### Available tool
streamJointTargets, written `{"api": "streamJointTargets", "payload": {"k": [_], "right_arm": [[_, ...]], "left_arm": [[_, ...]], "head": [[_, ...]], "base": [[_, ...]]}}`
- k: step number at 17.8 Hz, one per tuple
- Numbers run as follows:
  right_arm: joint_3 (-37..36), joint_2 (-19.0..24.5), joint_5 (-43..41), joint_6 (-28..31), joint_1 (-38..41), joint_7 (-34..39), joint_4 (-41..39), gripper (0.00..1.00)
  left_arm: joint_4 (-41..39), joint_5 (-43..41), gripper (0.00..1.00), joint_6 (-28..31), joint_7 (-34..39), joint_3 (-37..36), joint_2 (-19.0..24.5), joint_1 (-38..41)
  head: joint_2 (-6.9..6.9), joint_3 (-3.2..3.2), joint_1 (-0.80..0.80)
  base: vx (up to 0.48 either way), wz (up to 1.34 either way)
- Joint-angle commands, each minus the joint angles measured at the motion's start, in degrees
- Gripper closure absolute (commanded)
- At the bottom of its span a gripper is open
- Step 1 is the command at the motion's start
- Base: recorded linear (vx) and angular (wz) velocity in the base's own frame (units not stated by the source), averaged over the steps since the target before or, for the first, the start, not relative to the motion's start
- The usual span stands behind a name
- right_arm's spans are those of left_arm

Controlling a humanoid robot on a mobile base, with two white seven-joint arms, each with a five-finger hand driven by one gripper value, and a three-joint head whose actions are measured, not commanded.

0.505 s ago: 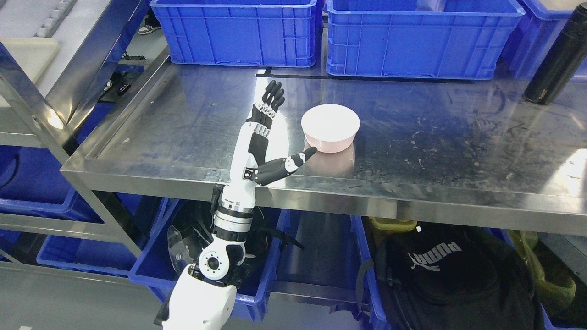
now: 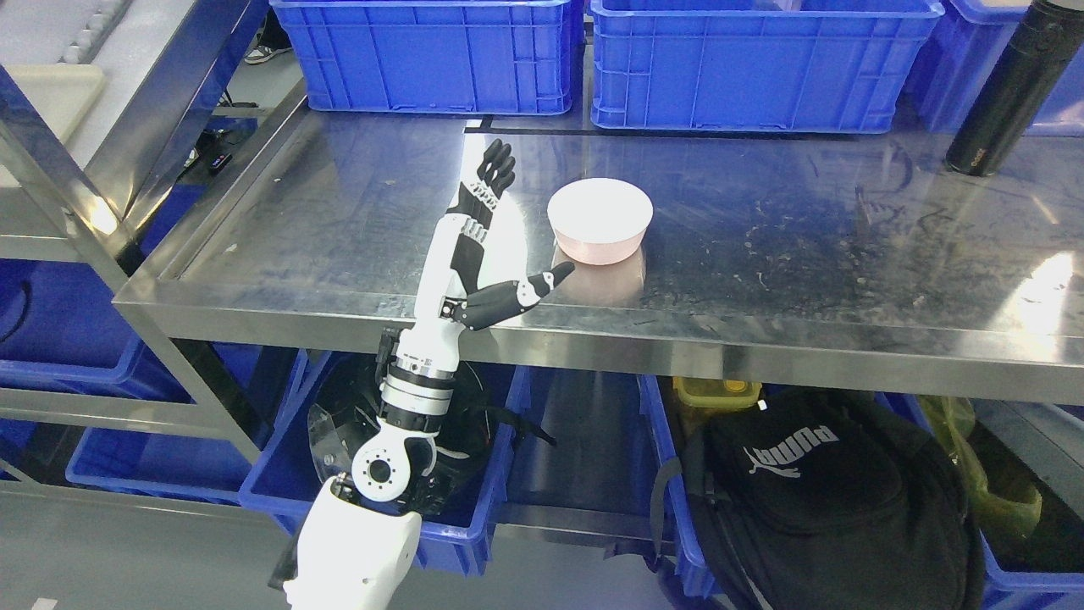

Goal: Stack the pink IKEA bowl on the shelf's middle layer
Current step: 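Swing the left hand toward the pink bowl on the steel shelf, then hook the left hand fingers over the pink bowl's rim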

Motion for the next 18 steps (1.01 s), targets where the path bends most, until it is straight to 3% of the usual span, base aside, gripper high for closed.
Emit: {"api": "streamJointTargets", "payload": {"k": [1, 4, 7, 9, 12, 15, 18], "right_arm": [[0.00, -1.00, 0.00, 0.01, 1.31, 0.00, -1.00, 0.00], [0.00, -1.00, 0.00, 0.01, 1.31, 0.00, -1.00, 0.00], [0.00, -1.00, 0.00, 0.01, 1.31, 0.00, -1.00, 0.00], [0.00, -1.00, 0.00, 0.01, 1.31, 0.00, -1.00, 0.00], [0.00, -1.00, 0.00, 0.01, 1.31, 0.00, -1.00, 0.00], [0.00, -1.00, 0.00, 0.01, 1.31, 0.00, -1.00, 0.00], [0.00, -1.00, 0.00, 0.01, 1.31, 0.00, -1.00, 0.00]], "left_arm": [[0.03, -13.66, 0.00, 5.80, -3.80, 3.63, 15.07, -9.35], [-0.06, -14.73, 0.00, 11.71, -18.61, 3.55, 21.95, -18.85], [-0.06, -21.64, 0.07, 12.77, -33.14, 1.19, 22.15, -26.93], [-0.15, -30.33, 0.07, 13.04, -34.05, -4.51, 19.87, -29.06], [-0.15, -40.80, 0.07, 12.95, -36.15, -6.65, 13.11, -29.59], [-0.15, -43.38, 0.03, 12.69, -40.55, -6.47, 5.72, -29.34], [-0.15, -44.09, 0.00, 12.16, -43.10, -6.65, 5.62, -27.93]], "head": [[0.00, 0.00, 0.00], [0.00, 0.00, 0.00], [0.00, 0.00, 0.00], [0.00, 0.00, 0.00], [0.00, 0.00, 0.00], [0.00, 0.00, 0.00], [0.00, 0.00, 0.00]], "base": [[-0.048, -0.01], [-0.024, 0.00], [0.005, 0.00], [0.000, 0.00], [0.000, 0.00], [0.000, 0.00], [0.000, 0.00]]}}
